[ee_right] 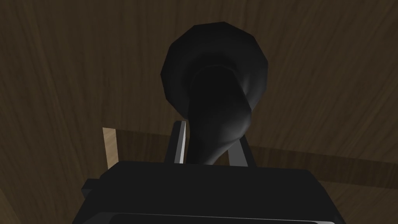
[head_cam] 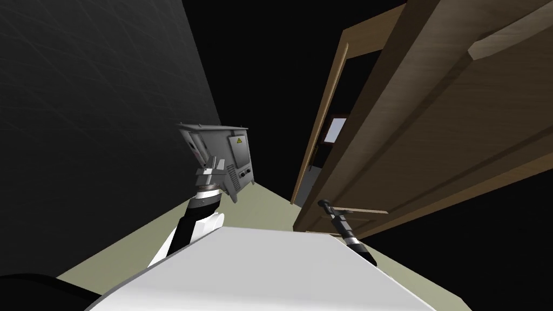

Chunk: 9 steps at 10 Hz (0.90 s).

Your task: Pull the door open

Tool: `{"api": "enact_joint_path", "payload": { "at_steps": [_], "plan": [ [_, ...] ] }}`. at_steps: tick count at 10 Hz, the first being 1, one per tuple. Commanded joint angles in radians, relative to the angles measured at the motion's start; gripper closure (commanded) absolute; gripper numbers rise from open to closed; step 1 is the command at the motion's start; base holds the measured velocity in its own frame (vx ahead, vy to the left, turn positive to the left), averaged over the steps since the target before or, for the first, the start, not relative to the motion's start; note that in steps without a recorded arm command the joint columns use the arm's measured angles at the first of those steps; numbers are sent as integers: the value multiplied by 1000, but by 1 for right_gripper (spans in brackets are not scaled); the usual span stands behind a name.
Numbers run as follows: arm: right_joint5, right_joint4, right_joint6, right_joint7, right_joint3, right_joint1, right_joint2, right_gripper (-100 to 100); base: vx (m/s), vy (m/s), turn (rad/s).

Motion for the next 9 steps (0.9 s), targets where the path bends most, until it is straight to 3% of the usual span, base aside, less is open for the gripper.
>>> {"api": "enact_joint_path", "payload": {
  "at_steps": [1,6,7,8,9],
  "plan": [
    [1,11,-28,-6,3,7,-9,100,-232,-112,209],
    [3,44,-107,-27,12,37,-37,100,-232,-73,181],
    [4,48,-118,-30,14,41,-41,100,-222,-65,124],
    [5,45,-108,-30,17,37,-35,100,-96,-24,20],
    [8,59,-126,-35,22,37,-39,100,-177,-37,208]
  ]
}}
